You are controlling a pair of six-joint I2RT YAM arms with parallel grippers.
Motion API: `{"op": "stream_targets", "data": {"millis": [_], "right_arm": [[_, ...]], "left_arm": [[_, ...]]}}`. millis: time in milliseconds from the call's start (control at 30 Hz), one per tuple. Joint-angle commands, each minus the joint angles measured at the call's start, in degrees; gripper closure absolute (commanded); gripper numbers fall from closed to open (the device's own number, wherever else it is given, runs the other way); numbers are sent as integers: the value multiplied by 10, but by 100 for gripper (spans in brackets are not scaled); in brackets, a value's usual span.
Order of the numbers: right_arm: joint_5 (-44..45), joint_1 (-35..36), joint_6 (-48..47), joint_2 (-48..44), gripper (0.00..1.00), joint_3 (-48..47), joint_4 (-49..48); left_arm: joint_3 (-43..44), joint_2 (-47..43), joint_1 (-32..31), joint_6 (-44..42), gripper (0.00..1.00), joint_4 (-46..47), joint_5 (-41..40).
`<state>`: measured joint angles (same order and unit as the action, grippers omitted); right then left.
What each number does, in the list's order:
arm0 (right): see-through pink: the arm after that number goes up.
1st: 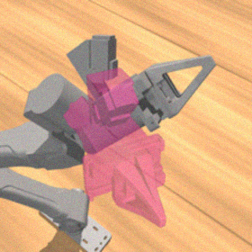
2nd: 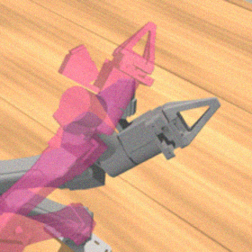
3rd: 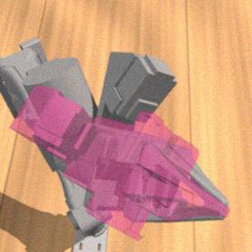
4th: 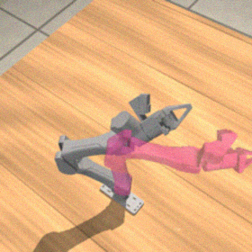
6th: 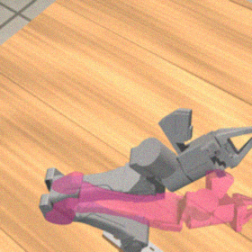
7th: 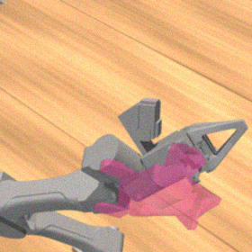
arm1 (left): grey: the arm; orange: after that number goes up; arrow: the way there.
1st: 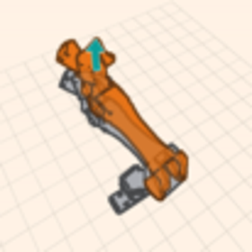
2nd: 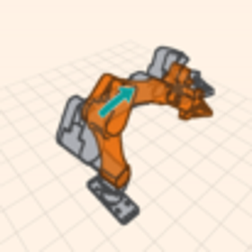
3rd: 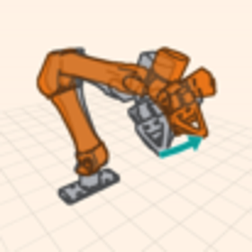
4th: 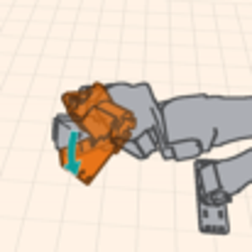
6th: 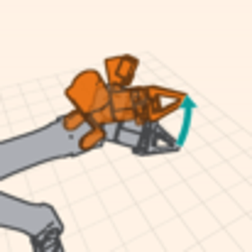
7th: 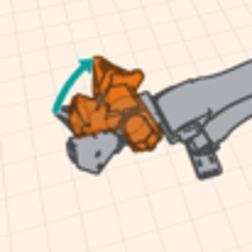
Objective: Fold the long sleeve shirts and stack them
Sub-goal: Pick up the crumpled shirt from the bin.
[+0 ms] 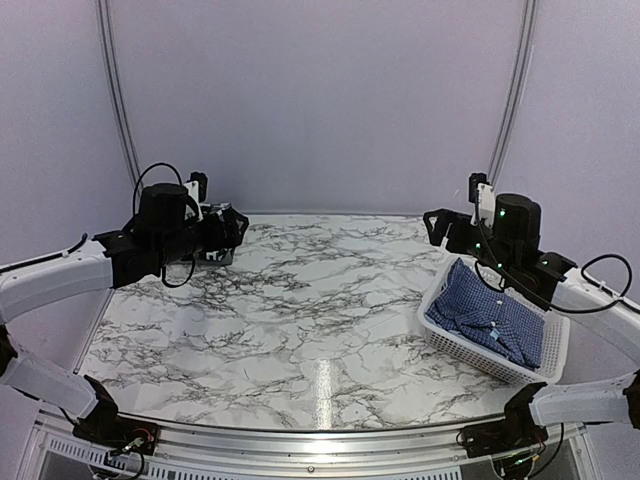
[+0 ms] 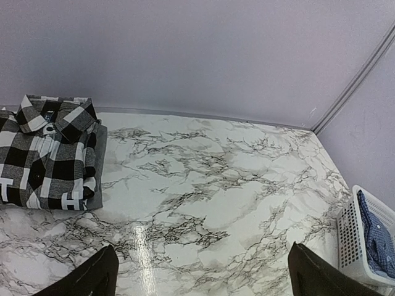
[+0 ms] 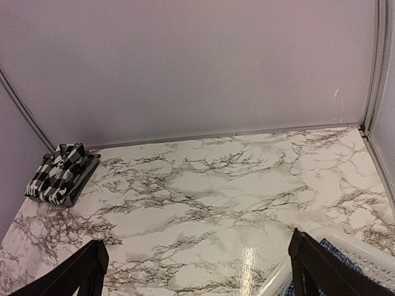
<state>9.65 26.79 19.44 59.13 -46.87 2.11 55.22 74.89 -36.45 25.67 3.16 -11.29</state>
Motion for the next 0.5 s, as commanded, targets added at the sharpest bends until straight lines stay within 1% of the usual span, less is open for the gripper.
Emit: {"op": "stream_targets", "data": {"millis": [0,200,300,467], "right_arm": [[15,3,3,-1,2,-6,9],[47,3,14,-2,2,-21,72],[75,2,42,4,1,-36,130],[93,1,105,16,1,-41,221]], "left_arm": [[12,-10,1,-13,1,5,-13],[16,-10,1,-16,1,2,-12],[17,-7,1,-17,1,1,-11],[18,-5,1,-15,1,-1,-11]]}}
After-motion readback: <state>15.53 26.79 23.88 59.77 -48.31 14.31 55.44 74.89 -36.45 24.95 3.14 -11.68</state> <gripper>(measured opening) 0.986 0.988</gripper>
